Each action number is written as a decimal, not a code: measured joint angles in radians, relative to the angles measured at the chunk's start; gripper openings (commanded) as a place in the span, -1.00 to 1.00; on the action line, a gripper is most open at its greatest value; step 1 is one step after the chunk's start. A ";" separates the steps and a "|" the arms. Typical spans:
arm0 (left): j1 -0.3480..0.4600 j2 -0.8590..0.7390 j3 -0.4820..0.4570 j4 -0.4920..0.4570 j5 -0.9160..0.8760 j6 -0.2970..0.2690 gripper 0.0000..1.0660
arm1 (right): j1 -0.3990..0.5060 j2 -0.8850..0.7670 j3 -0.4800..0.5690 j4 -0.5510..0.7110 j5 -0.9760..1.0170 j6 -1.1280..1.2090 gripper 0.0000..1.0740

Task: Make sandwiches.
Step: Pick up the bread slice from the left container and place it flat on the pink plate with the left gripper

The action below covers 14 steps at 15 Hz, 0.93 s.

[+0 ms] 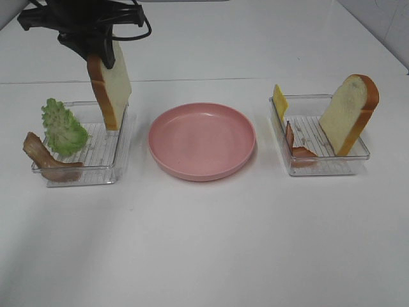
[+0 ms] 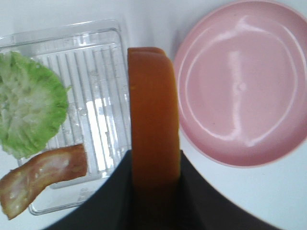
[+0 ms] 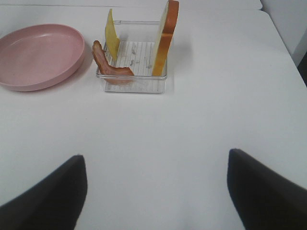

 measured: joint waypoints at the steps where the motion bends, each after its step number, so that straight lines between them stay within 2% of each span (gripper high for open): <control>1: 0.010 -0.009 0.000 -0.057 0.003 0.027 -1.00 | 0.000 0.000 0.000 0.000 0.000 0.000 0.41; 4: 0.049 0.009 0.000 -0.264 -0.010 0.128 -1.00 | 0.000 0.000 0.000 0.000 0.000 0.000 0.41; 9: 0.052 0.135 0.000 -0.591 -0.116 0.280 -1.00 | 0.000 0.000 0.000 0.000 0.000 0.000 0.41; 11: 0.051 0.233 0.000 -0.684 -0.153 0.327 -1.00 | 0.000 0.000 0.000 0.000 0.000 0.000 0.41; 13: 0.051 0.264 0.000 -0.710 -0.167 0.328 -1.00 | 0.000 0.000 0.000 0.000 0.000 0.000 0.41; 14: 0.051 0.315 0.000 -0.779 -0.193 0.348 -1.00 | 0.000 0.000 0.000 0.000 0.000 0.000 0.41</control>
